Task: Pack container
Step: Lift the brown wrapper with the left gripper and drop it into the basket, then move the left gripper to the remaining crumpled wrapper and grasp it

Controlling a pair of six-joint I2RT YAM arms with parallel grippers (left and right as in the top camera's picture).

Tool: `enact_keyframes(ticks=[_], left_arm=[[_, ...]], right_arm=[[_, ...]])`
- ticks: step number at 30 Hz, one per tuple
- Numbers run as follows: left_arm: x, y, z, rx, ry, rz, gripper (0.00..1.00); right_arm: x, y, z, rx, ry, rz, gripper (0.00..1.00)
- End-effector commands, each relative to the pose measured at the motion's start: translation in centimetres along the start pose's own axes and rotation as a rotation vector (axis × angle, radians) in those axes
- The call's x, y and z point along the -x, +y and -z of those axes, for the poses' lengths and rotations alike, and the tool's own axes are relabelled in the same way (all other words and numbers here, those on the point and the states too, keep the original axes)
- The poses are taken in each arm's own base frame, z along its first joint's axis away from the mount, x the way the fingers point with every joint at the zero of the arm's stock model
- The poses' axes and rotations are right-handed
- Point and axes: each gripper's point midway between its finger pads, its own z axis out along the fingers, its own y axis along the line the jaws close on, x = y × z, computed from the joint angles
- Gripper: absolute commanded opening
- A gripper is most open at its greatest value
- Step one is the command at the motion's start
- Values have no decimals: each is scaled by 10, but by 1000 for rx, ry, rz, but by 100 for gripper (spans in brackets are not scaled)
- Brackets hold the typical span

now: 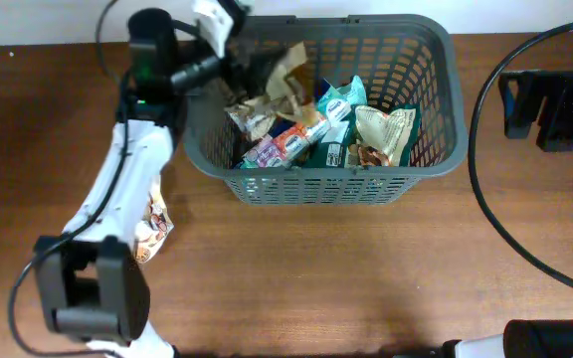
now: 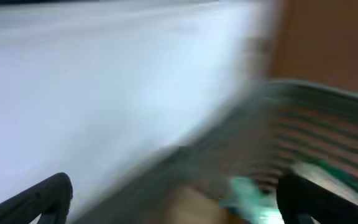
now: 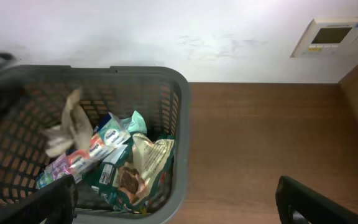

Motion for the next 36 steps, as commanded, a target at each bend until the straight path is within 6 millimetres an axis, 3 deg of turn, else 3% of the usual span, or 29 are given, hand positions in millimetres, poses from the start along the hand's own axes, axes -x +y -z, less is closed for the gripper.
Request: enact_keyframes(ticks=[1,3,5,7,11,13,17,19,21,25,29,33,36], left_arm=[[97,114,123,838,-118,-19,99],[106,138,188,1149,-97,-12,99],[96,145,238,1346,-10,8,99],[70,145,254,1372,134,36,99],[-26,125,267,1352,490,244,99],[-72,108,276,1352,658,354,99],[-158,57,305,1417,972,642,99],[-185,30,308,1382,1075,774,99],[-202,5,296,1260,1130,906,99],[-209,-20,267,1075,1105,1090,97],[-211,-14,255,1070,1042,1125,96],[-231,2,275,1305,1009,1123,94],[-254,9,283,1372,1028,1061,95]], right_arm=[[-1,0,1,6,3,-5,99],[-1,0,1,6,5,-5,99],[-1,0,0,7,6,-6,99],[-1,0,-1,7,7,-6,99],[-1,0,-1,7,8,-6,99],[-1,0,-1,7,8,-6,99],[-1,0,-1,7,8,-6,99],[-1,0,-1,6,7,-6,99],[-1,0,-1,6,5,-6,99],[1,0,-4,6,5,-5,99],[0,-1,-9,6,18,-7,99],[-2,-1,-9,6,26,-7,99],[-2,-1,-9,6,26,-7,99]])
